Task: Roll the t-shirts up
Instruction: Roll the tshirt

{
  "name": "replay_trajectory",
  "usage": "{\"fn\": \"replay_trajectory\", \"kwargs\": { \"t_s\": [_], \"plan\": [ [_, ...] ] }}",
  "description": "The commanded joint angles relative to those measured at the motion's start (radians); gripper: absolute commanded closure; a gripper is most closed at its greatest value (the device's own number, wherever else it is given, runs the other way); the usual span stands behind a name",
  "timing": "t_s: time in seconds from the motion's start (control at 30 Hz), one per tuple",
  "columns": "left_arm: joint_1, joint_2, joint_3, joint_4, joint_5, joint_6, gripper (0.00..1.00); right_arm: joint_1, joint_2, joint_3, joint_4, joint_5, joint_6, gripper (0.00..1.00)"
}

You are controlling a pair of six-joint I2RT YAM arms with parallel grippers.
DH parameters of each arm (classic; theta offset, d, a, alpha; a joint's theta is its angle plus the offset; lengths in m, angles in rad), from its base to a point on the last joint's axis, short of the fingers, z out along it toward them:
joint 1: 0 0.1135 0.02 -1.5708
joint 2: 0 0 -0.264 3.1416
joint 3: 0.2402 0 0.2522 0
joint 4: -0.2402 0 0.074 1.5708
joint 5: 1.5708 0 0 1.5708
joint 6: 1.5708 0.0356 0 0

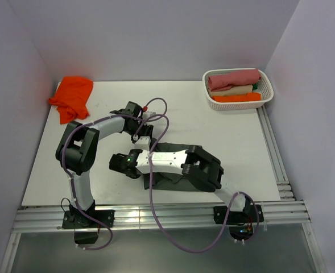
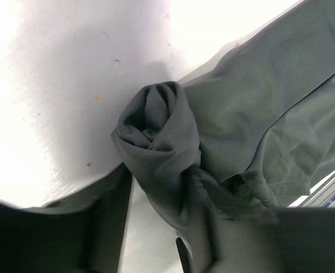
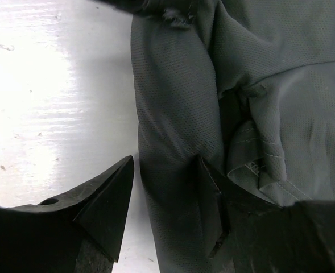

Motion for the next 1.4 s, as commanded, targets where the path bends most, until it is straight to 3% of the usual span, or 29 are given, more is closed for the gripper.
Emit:
{"fn": "replay_trajectory", "kwargs": {
  "t_s": [0.0,0.13,0.3,0.53,0.8,1.03,1.37],
  "plan": [
    [-0.001,0.010,0.022,-0.001,-0.087,0.046,0.51,0.014,0.035,-0.016,-0.062,-0.046,0.039,0.45],
    [0.008,0.001,0.074,-0.025,-0.061,0.047,0.41,0.016,0.012,-0.080,0.001,-0.072,0.040,0.49],
    [0.049,-0.013,0.143,-0.064,0.008,0.046,0.35,0.013,-0.112,-0.238,0.204,-0.112,0.030,0.67],
    [0.100,-0.056,0.158,-0.078,0.123,0.053,0.30,-0.018,-0.344,-0.596,0.648,-0.189,0.019,0.71],
    [0.146,-0.097,0.093,-0.067,0.258,0.092,0.27,-0.090,-0.530,-1.037,1.313,-0.338,0.111,0.71],
    [0.149,-0.084,0.010,-0.038,0.347,0.098,0.26,-0.138,-0.472,-1.253,1.864,-0.439,0.198,0.71],
    [0.118,-0.021,-0.053,0.057,0.305,0.075,0.27,-0.196,-0.259,-1.283,2.242,-0.563,0.254,0.71]
  ]
}}
